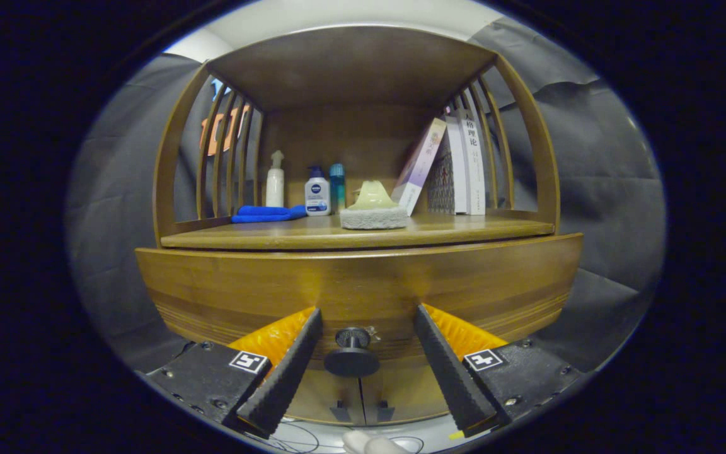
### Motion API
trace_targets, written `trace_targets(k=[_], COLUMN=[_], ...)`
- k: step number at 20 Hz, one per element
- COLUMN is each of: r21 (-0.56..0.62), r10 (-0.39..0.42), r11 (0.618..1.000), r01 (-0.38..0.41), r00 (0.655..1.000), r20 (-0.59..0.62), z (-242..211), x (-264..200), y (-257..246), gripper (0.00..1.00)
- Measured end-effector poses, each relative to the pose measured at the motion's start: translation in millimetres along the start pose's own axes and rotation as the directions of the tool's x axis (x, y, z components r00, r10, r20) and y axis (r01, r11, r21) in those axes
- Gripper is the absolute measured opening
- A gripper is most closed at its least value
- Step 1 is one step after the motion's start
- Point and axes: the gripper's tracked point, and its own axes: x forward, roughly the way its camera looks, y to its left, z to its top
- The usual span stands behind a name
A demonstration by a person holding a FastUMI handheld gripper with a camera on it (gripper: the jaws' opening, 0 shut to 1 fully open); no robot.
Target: Pull open the drawer, take out the items inside it, and place them on the countertop above the cabinet.
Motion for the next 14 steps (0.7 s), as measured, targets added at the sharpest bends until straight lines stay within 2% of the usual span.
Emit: trace_targets(k=[14], r21=[0.024], r10=[0.004], r11=[1.0], r01=[-0.004], r00=[1.0], r20=[-0.006], z=[3.6], x=[30.3], y=[3.8], gripper=[0.98])
